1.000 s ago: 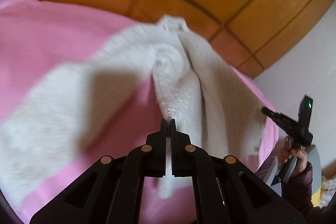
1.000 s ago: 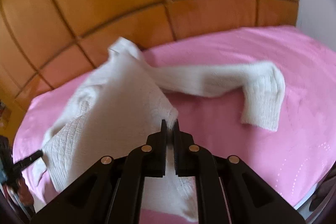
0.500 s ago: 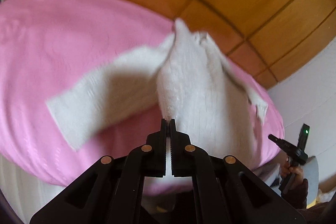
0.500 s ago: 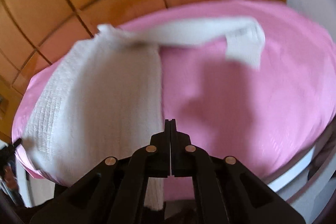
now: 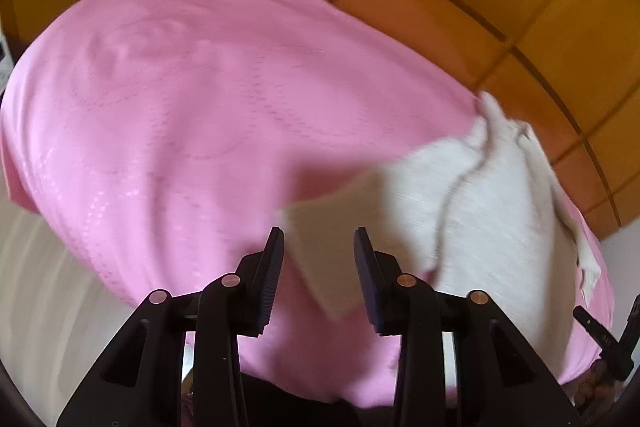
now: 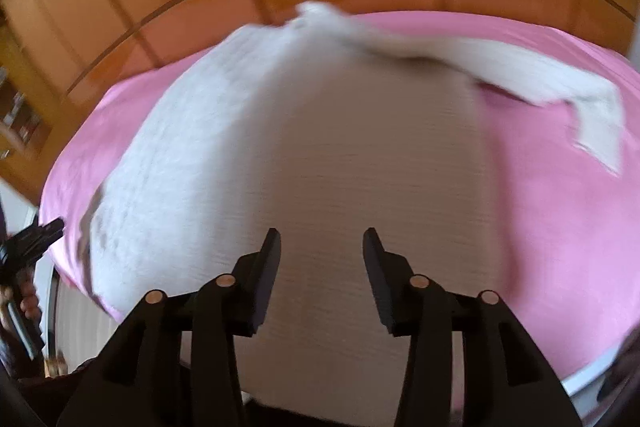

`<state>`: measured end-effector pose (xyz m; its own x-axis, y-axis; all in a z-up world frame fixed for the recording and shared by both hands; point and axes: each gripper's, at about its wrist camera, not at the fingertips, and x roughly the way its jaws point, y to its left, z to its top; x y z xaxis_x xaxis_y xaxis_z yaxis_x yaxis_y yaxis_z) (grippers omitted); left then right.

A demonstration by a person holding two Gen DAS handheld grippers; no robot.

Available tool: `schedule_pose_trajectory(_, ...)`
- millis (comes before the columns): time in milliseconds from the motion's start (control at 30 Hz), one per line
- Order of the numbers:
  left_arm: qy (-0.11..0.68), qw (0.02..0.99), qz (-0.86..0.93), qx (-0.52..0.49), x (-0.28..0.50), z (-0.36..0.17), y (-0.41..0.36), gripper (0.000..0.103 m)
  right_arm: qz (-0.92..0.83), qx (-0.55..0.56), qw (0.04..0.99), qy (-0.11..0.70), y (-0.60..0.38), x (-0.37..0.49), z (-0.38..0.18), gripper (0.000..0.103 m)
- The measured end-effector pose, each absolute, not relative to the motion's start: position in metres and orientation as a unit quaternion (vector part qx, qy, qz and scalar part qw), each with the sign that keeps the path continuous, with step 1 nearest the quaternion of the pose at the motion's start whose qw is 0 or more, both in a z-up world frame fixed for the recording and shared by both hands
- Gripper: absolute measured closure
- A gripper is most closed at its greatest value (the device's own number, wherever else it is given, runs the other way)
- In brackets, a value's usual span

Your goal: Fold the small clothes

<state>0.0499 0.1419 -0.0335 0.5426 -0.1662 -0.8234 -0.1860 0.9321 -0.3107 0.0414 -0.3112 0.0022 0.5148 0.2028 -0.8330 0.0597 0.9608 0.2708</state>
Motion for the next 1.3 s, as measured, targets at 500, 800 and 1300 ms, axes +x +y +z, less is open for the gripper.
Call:
schedule_pose_trajectory(500, 0.446, 0.874, 0.018, -0.191, 0.088, -0.037, 0.17, 0.101, 0.154, 0.069, 0.845, 0.507, -0.184, 0.09, -0.031, 0.049)
schedule_pose_trajectory(800, 0.321, 0.931, 0.142, -0.097, 0.163, 0.072, 0.243, 0.102, 0.166, 0.044, 0.843, 0.51, -0.162, 0.09, -0.045, 0.044)
schedule_pose_trajectory(1300, 0.356, 0.902, 0.231, -0.083, 0.249, 0.044, 0.28, 0.102, 0.165, 0.03, 0.844, 0.509, -0.156, 0.093, -0.052, 0.032)
